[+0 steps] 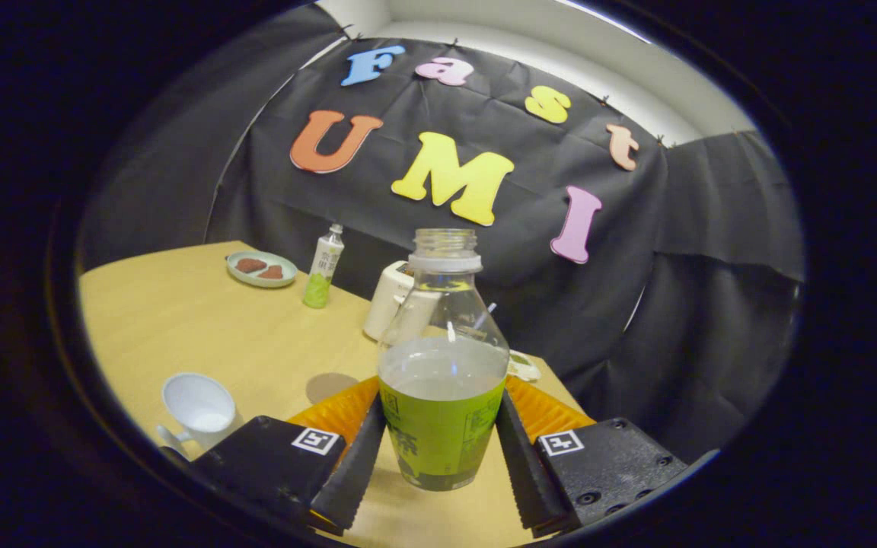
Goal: Take the bottle from table, then pour the juice into the cup, finally place the bottle on the coaster
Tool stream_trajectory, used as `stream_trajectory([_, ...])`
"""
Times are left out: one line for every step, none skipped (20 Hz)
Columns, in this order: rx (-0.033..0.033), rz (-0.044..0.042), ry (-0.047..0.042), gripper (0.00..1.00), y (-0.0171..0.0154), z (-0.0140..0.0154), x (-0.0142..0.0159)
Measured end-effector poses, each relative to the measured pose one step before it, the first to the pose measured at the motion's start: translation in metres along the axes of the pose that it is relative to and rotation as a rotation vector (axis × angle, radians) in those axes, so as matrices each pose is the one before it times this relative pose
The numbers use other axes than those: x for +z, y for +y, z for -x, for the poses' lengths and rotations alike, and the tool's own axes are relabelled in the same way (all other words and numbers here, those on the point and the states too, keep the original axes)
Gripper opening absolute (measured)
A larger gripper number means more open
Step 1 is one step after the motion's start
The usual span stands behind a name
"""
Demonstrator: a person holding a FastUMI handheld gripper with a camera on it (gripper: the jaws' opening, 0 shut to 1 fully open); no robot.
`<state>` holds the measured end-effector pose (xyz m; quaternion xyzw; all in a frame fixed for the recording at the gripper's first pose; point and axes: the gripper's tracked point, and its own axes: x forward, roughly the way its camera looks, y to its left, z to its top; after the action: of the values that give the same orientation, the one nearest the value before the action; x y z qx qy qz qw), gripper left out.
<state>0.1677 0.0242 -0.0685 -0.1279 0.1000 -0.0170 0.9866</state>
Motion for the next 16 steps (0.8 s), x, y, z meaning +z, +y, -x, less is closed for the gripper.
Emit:
stream_trajectory([0.03551,-0.07653,-0.00585,0.81,0.00480,-0.00592,0.00466])
stream_trajectory([0.02731,-0.06306,-0.00671,0.81,0.00373,-0.00956,0.00421])
stream_trajectory([0.02241,-0.05785,-0.01915,0.81,0.00384,-0.00998,0.00745])
stream_trajectory([0.01974,-0.04409,-0.00180,0.80,0.00366,-0.01016,0.00162])
stream_trajectory([0.02158,-0.03931,-0.00492,0.80,0.00532,-0.01200,0.00254])
stream_trajectory([0.01748,-0.01245,0.00623,0.80,0.00533,-0.01081,-0.00105])
stream_trajectory([0.00844,0.00254,0.00309,0.80,0.00258,-0.01201,-0.00016])
stream_trajectory([0.00299,0.00762,-0.00451,0.81,0.00351,-0.01142,-0.00034])
stream_trajectory([0.00548,0.00439,-0.00540,0.81,0.00407,-0.01075,-0.00032])
stream_trajectory([0.00317,0.00108,0.00001,0.81,0.00383,-0.01168,-0.00375])
stream_trajectory([0.00417,-0.00197,0.00473,0.81,0.00296,-0.01144,-0.00495])
stream_trajectory([0.00086,-0.00019,0.00887,0.81,0.00223,-0.01034,-0.00486])
stream_trajectory([0.00293,-0.00222,0.00691,0.81,0.00279,-0.01008,-0.00507])
stream_trajectory([0.00387,-0.00606,0.01004,0.81,0.00368,-0.00807,-0.00693])
stream_trajectory([0.00244,-0.00509,0.00686,0.81,0.00317,-0.00718,-0.00597])
stream_trajectory([0.00175,-0.00848,0.00157,0.81,0.00088,-0.00446,-0.00522])
